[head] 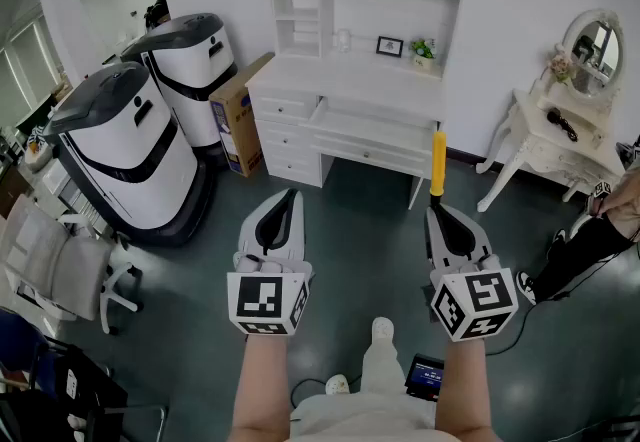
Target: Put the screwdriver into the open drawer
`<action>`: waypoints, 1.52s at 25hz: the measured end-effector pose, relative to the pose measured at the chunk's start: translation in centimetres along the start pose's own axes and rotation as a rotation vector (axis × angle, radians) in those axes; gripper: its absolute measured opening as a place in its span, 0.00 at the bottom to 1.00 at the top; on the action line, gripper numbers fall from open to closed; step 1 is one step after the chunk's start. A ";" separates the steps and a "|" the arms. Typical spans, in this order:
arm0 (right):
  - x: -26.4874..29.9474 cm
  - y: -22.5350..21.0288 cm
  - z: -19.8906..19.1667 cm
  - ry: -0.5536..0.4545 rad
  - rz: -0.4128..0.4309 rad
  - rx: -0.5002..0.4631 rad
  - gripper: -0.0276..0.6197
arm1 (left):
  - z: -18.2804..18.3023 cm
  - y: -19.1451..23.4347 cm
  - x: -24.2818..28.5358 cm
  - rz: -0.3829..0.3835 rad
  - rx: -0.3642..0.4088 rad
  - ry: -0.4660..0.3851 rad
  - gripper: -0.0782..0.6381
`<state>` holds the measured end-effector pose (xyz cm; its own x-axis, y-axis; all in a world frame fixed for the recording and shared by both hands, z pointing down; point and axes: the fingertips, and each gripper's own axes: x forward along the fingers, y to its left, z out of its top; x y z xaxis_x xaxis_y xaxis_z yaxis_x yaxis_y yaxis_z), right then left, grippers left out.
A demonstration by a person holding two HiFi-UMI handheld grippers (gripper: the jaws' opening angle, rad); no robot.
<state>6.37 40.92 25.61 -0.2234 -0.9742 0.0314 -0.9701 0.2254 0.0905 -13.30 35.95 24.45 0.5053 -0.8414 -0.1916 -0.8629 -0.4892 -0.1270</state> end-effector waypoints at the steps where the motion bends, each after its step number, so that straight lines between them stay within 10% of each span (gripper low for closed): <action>1: 0.2 -0.5 0.1 -0.001 0.002 -0.003 0.07 | 0.0 -0.2 0.3 0.004 0.001 -0.002 0.12; 38: 23.0 -19.2 -2.8 0.028 0.214 0.012 0.07 | -5.0 -1.7 27.4 0.123 0.012 0.016 0.12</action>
<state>20.11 14.26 27.33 -0.4219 -0.9034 0.0766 -0.9019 0.4268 0.0667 1.92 12.61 24.27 0.3955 -0.8984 -0.1909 -0.9179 -0.3795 -0.1156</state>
